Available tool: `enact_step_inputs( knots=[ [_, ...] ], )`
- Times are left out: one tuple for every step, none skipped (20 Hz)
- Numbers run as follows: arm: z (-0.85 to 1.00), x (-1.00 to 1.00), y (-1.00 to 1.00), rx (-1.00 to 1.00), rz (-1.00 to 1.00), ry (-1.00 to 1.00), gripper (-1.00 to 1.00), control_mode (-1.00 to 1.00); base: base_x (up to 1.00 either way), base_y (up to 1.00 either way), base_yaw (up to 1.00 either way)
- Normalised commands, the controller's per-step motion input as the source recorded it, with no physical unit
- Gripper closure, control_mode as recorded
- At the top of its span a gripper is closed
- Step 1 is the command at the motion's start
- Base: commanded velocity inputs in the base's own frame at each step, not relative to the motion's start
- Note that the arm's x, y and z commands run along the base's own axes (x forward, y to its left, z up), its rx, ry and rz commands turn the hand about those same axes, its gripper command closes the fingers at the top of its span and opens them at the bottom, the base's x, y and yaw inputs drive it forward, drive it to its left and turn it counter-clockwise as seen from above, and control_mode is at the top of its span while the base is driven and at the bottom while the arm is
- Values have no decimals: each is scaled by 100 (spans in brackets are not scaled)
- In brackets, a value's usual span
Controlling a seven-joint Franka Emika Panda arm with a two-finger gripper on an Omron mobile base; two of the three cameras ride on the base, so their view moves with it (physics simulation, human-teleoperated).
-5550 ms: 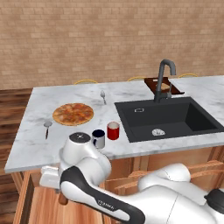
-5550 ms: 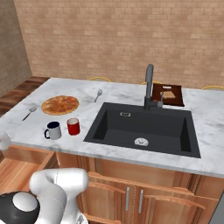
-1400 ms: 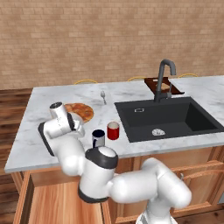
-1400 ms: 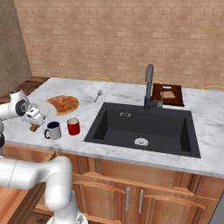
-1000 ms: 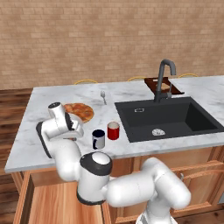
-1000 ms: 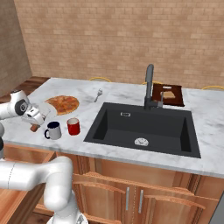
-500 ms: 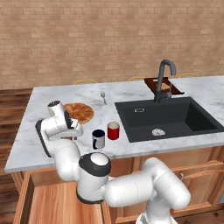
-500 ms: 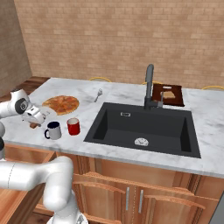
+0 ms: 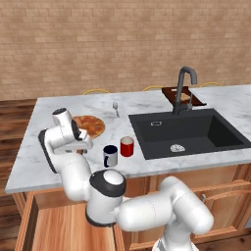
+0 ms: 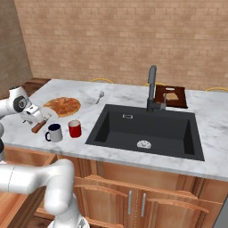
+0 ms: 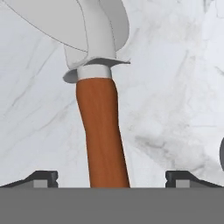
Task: Take the pizza cutter from the drawer on the left and place it on the dining counter for cutting.
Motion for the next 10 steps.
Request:
enact_step_inputs(
  knots=[
    [48, -25, 0, 2, 0, 0, -100, -100, 0, 0, 0],
    [53, -29, 0, 5, 0, 0, -100, -100, 0, 0, 0],
    [38, -44, 0, 4, 0, 0, -100, -100, 0, 0, 0],
    [31, -56, 0, 7, 0, 0, -100, -100, 0, 0, 0],
    [31, -64, 0, 9, 0, 0, -100, -100, 0, 0, 0],
    [28, -57, -5, 10, 0, 0, -100, -100, 0, 0, 0],
    [19, -59, -13, 8, 0, 0, -100, -100, 0, 0, 0],
    [24, -64, -27, 9, 0, 0, -100, -100, 0, 0, 0],
    [26, -66, -35, 9, 0, 0, -100, -100, 0, 0, 0],
    [38, -66, -41, 10, 0, 0, -100, -100, 0, 0, 0]
  ],
)
